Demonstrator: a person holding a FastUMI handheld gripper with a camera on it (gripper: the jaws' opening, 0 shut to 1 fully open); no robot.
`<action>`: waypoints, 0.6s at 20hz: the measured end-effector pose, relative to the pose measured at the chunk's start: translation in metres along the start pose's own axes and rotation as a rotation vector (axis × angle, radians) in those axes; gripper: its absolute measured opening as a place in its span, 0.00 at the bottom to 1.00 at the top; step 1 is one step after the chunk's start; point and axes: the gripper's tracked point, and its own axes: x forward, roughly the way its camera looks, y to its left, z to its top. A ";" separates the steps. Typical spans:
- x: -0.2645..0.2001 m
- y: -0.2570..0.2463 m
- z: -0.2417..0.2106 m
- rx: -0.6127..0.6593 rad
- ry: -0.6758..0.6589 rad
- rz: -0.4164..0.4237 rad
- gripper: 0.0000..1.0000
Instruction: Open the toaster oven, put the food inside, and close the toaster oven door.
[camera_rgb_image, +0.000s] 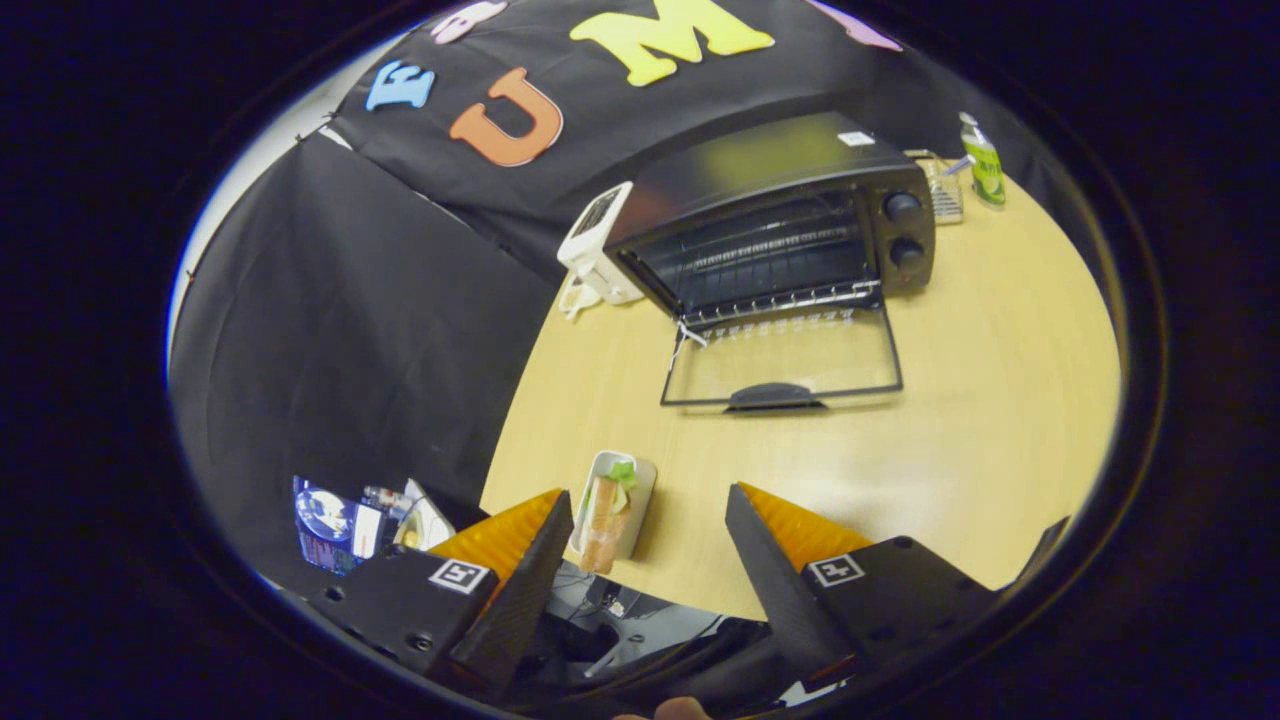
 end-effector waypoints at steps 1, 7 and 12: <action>0.013 0.007 -0.011 0.031 0.039 0.023 0.99; 0.069 0.024 -0.046 0.087 0.175 0.068 0.94; 0.099 0.027 -0.063 0.100 0.260 0.068 0.85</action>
